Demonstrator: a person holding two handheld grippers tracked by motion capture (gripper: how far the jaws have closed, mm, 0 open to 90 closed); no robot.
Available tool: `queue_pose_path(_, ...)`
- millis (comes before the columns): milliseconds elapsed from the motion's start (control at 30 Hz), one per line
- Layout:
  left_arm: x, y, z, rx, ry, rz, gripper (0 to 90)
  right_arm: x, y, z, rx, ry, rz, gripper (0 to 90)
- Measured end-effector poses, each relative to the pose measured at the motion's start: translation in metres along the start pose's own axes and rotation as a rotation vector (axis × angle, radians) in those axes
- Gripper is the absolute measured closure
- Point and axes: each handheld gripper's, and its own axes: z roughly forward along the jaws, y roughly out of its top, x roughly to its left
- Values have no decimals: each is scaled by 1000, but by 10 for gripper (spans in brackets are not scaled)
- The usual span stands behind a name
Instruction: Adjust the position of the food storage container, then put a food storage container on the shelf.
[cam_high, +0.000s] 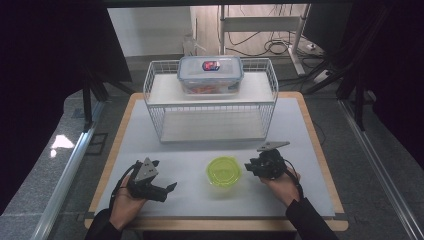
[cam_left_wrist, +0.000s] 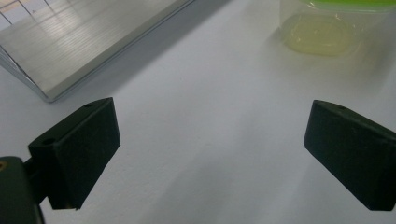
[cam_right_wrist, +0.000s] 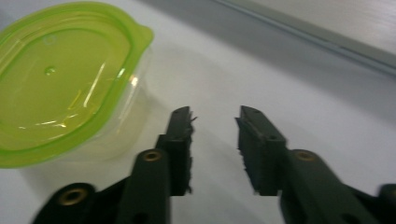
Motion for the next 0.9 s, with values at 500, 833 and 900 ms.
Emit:
queue_pose_path(500,0,-1,3,27,-6,8,36,-7,0,-14,-59,1,6,260)
queue_pose_path(833,0,-1,4,26,-4,8,36,-5,7,-22,-53,54,59,301)
queue_pose_path(900,0,-1,4,26,-3,9,36,-3,11,-23,-66,71,59,330)
